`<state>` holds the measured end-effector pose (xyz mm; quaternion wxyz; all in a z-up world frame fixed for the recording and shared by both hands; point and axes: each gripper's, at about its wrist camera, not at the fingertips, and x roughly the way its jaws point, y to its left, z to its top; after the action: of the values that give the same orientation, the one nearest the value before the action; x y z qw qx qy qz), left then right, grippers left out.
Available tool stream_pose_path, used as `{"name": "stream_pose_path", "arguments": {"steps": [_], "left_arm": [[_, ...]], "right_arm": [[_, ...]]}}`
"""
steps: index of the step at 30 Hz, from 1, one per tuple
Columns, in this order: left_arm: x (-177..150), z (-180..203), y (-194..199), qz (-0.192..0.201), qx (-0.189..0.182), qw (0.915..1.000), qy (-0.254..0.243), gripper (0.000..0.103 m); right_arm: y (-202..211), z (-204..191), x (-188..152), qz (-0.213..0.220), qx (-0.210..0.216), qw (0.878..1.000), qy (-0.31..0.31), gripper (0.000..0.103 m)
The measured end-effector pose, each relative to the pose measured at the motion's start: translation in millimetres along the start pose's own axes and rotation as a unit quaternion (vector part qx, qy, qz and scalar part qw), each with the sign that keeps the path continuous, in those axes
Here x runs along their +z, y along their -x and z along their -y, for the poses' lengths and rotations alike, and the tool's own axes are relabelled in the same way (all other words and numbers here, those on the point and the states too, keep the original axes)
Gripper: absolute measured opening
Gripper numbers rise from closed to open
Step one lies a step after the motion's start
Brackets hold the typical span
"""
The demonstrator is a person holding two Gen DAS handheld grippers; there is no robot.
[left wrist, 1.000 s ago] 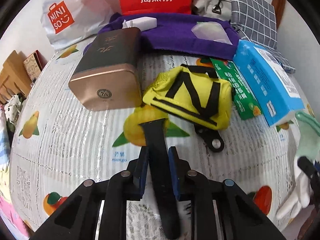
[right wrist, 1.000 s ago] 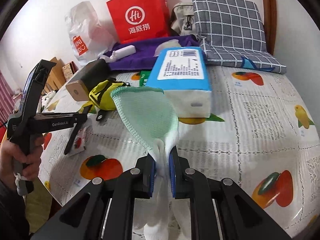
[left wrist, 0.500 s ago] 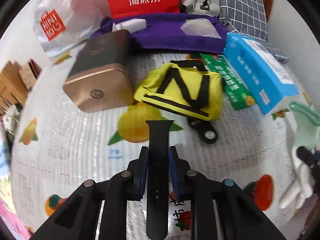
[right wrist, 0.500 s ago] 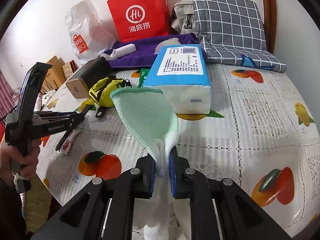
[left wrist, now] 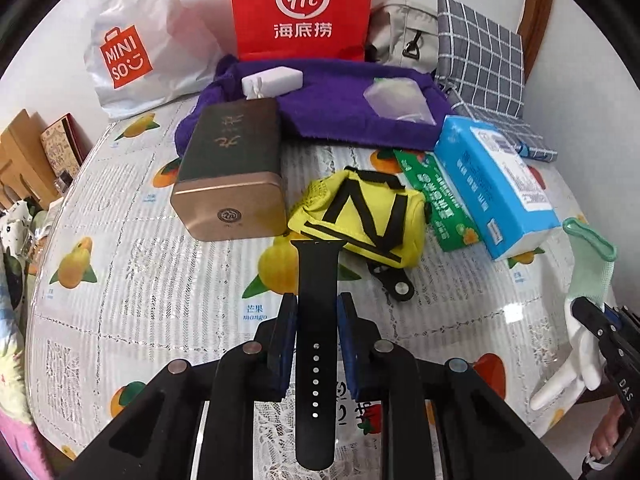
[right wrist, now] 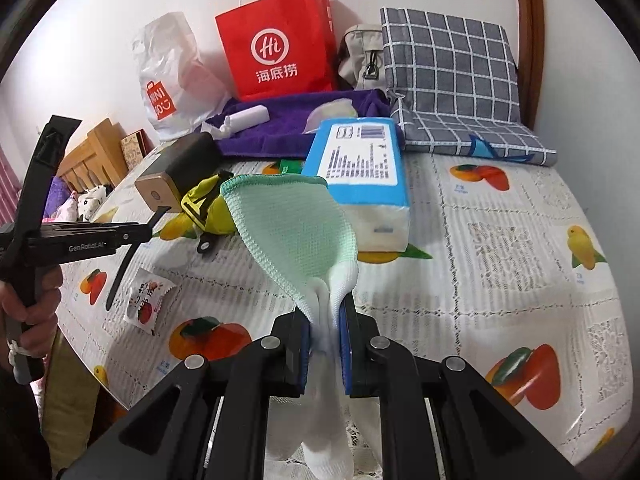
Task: Organize soft objects
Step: 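Grasp the black watch strap with the left tool while the right tool holds the glove, then carry the glove and watch strap over the purple towel with both tools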
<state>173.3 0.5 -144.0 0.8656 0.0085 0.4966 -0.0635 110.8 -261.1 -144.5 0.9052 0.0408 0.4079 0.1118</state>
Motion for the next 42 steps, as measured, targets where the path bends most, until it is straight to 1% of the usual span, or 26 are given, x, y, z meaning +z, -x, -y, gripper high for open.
{"name": "stream_pose_path", "arguments": {"steps": [6, 13, 19, 25, 35, 42], "left_arm": [[4, -3, 14, 0.014, -0.008, 0.9999, 0.0, 0.02], [15, -7, 25, 0.028, -0.02, 0.9994, 0.003, 0.02], [30, -14, 30, 0.039, -0.026, 0.9989, 0.008, 0.02], [48, -20, 35, 0.049, -0.03, 0.9983, 0.012, 0.02], [82, -28, 30, 0.052, -0.026, 0.9982, 0.012, 0.02], [105, -27, 22, 0.054, -0.029, 0.9981, 0.007, 0.02]], "right_arm": [[9, -1, 11, 0.013, -0.001, 1.0, 0.002, 0.012], [13, -9, 27, 0.018, 0.001, 1.0, 0.009, 0.012], [18, -16, 51, 0.03, 0.009, 0.999, 0.013, 0.012], [20, -23, 80, 0.044, 0.005, 0.999, 0.021, 0.012], [17, -26, 124, 0.067, 0.006, 0.997, 0.022, 0.012], [2, -31, 147, 0.067, 0.008, 0.997, 0.027, 0.012]]}}
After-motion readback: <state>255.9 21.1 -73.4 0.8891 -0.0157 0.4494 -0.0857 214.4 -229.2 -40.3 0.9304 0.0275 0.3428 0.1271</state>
